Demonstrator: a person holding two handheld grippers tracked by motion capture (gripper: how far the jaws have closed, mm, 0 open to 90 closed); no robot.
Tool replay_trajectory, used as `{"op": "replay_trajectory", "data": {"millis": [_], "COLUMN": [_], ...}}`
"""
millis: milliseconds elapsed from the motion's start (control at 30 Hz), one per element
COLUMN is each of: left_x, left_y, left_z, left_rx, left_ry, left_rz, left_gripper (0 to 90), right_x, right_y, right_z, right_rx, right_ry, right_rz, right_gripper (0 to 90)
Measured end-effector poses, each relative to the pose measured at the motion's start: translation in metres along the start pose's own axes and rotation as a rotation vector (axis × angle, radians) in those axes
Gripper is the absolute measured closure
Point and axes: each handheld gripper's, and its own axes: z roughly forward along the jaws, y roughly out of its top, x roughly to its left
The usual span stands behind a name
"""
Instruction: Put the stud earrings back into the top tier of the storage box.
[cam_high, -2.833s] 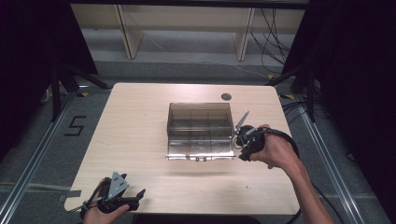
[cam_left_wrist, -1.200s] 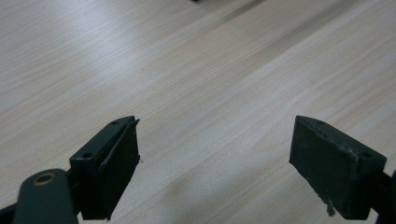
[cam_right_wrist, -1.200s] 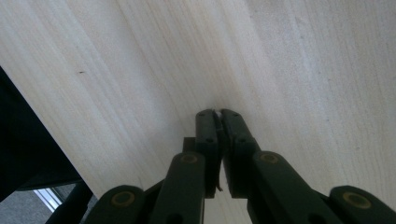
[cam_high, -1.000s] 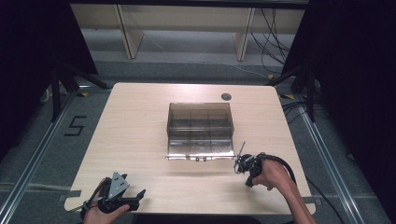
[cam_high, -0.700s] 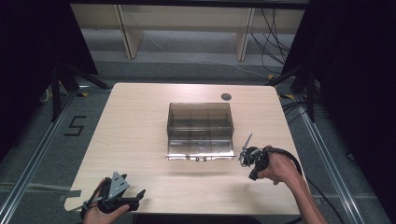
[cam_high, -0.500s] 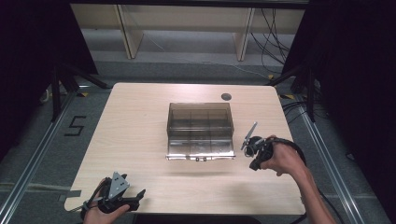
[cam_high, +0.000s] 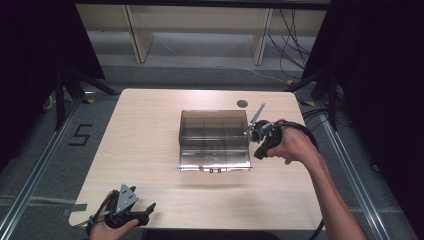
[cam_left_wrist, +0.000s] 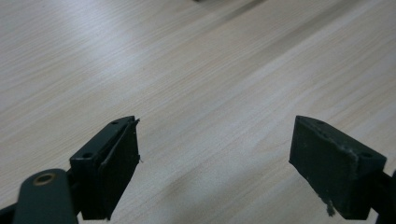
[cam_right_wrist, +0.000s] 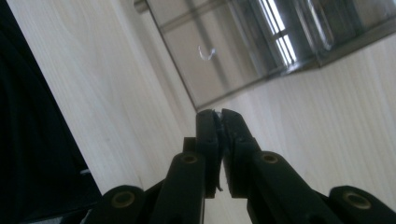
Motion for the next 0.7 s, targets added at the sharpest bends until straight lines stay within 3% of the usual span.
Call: {"op": "replay_trajectory", "data": {"millis": [33,67,133,233,267,333,433,500,600,633,700], "left_x": [-0.001,0.001,0.0,0.0,0.0,-0.001,0.002,0.0,0.002,0.003,-0.001], "left_y": [0.0,0.0,0.0,0.0,0.0,0.0,0.0,0.0,0.001,0.0,0.0], "left_z": [0.001,0.0,0.001,0.001,0.001,0.0,-0.001,0.0,-0.002,-0.002,0.0], "left_rx": [-0.015,-0.002,-0.003,-0.002,-0.017,-0.023,-0.006,-0.02,-0.009,-0.001,-0.022], "left_ry": [0.0,0.002,0.013,0.004,0.008,-0.006,0.002,-0.007,-0.003,-0.003,-0.007], "left_rz": [-0.015,0.001,-0.005,-0.017,-0.019,-0.027,-0.003,-0.022,-0.006,0.016,-0.028], "left_gripper": [15.3,15.3,15.3,15.3,15.3,15.3,15.3,15.3,15.3,15.3,15.3], "right_x": [0.001,0.001,0.0,-0.004,-0.002,-0.005,-0.006,-0.009,-0.009,-0.01,-0.013], "right_y": [0.01,0.01,0.02,0.032,0.036,0.042,0.051,0.053,0.057,0.058,0.058], "right_z": [0.002,0.002,0.005,0.013,0.014,0.021,0.03,0.034,0.042,0.046,0.054], "right_rx": [-0.002,-0.002,0.002,0.009,0.03,0.03,0.061,0.059,0.092,0.095,0.122], "right_ry": [0.006,0.006,0.01,0.008,0.009,0.01,0.021,0.023,0.021,0.021,0.023], "right_rz": [-0.012,-0.012,-0.024,-0.081,-0.044,-0.063,-0.044,-0.07,-0.063,-0.057,-0.05], "right_gripper": [86.6,86.6,86.6,86.6,86.7,86.6,86.6,86.6,86.6,86.6,86.6]}}
